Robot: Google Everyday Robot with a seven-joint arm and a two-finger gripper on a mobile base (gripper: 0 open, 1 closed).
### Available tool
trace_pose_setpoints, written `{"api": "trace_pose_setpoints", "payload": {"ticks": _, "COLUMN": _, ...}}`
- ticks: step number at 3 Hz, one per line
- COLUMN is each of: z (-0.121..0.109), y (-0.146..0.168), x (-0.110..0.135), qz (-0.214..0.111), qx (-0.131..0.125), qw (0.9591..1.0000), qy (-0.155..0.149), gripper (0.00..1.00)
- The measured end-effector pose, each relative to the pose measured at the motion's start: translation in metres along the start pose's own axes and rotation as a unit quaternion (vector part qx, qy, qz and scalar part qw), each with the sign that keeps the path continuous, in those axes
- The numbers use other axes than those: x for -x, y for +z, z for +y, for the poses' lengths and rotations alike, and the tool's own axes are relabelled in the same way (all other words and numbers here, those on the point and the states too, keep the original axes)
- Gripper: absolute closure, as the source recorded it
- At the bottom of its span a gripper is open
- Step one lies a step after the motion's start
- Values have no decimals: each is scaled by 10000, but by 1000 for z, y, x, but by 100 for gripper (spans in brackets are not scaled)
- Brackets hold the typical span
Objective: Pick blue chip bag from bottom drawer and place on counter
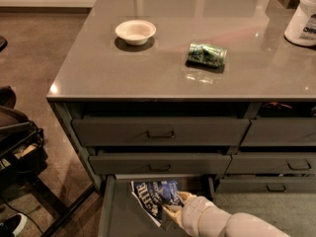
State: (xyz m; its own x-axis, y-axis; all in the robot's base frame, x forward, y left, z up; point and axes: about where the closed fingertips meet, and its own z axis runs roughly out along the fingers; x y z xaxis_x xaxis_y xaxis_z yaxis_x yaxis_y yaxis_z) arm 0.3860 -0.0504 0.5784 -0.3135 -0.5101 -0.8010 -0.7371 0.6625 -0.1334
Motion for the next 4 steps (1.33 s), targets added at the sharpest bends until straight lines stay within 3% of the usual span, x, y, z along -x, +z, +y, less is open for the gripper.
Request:
{"api": "trace_pose_setpoints", "payload": {"ticks": 1, "z": -5, "y": -4, "x": 10, "qz": 52, "qx": 24, "qw": 9999, "qy": -144, "gripper": 100}}
{"api": "trace_pose_setpoints", "payload": {"ticks": 2, "z": -33, "y": -22, "x": 48, "qz": 74, "qx": 8, "qw": 9987, "qy": -503, "gripper": 100}}
{"api": "trace_pose_setpoints", "payload": {"ticks": 3, "z": -51, "y": -48, "x": 107, "qz": 120, "qx": 196, "qw": 9940, "qy": -1070, "gripper": 100}}
{"api": "trace_pose_setpoints", "payload": {"ticks": 4, "z": -58, "y": -81, "x": 175, "qz": 265, "qx": 111, "qw": 9829, "qy": -1818, "gripper": 100}}
